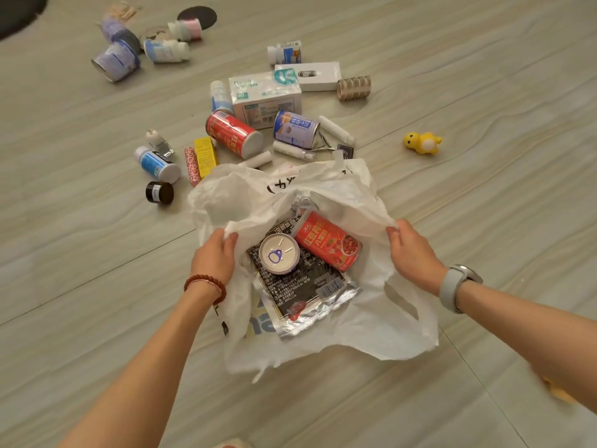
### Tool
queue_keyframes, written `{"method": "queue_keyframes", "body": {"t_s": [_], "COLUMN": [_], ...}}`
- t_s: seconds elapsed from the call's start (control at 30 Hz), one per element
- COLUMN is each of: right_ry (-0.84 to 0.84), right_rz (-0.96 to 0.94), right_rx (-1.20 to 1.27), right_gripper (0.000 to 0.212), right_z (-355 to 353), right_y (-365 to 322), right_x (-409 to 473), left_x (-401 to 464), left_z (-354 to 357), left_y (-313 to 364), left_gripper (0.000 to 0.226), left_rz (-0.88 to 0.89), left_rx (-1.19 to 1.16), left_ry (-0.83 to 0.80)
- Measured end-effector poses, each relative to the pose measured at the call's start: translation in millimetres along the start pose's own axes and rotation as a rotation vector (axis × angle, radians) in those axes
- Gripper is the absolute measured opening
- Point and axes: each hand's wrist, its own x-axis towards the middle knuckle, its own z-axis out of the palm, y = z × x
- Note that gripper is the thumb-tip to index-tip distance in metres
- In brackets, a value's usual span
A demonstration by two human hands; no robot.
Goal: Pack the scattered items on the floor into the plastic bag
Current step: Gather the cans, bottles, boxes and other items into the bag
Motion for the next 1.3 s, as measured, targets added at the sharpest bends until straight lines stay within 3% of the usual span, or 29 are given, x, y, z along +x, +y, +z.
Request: {"method": "queue_keyframes", "body": {"t_s": [0.13, 0.23, 0.33, 0.4, 0.5, 0.57, 0.67, 0.77, 1.0, 1.1, 1.2, 1.3], "right_ry": [0.039, 0.039, 0.072, 0.098, 0.044, -0.006, -0.012, 0.066, 0.267, 0.352, 0.308, 0.117], "right_rz": [-0.057, -0.155, -0.268, -0.293, -0.234, -0.204, -0.232, -0.3, -0.458, -0.502, -0.361, -0.192], "right_rx": [0.167, 0.211, 0.072, -0.075, -0.297, -0.363, -0.35, -0.238, 0.015, 0.035, -0.321, -0.752], "right_gripper": [0.03, 0.04, 0.036, 0.034, 0.05, 0.052, 0.052, 0.051, 0.056, 0.055, 0.058, 0.06], "right_z": [-16, -28, -33, -33, -34, -37, -49, -69, -111, -109, -92, -73], "right_y": [-11, -28, -43, -48, -44, -41, -51, -78, -125, -129, -112, -73], "right_x": [-3, -3, -7, -7, -8, -8, -8, -8, -23, -25, -17, -3], "left_x": [-7, -10, -15, -15, -14, -18, -28, -37, -51, -45, -31, -25], "left_z": [-24, -40, -47, -46, -37, -34, -40, -63, -103, -101, -87, -59], "left_y": [18, 42, 57, 60, 53, 47, 50, 70, 106, 103, 84, 51], "left_gripper": [0.019, 0.03, 0.047, 0.054, 0.064, 0.056, 0.032, 0.024, 0.02, 0.025, 0.03, 0.035], "left_rz": [-0.053, 0.024, 0.194, 0.247, 0.203, 0.158, 0.23, 0.222, 0.228, 0.194, 0.13, 0.075], "left_rx": [-0.375, -0.442, -0.164, 0.068, 0.402, 0.484, 0.124, -0.249, -0.445, -0.307, -0.029, 0.299], "left_ry": [0.035, 0.128, 0.273, 0.28, 0.059, -0.096, -0.102, -0.001, 0.125, 0.23, 0.335, 0.132]}}
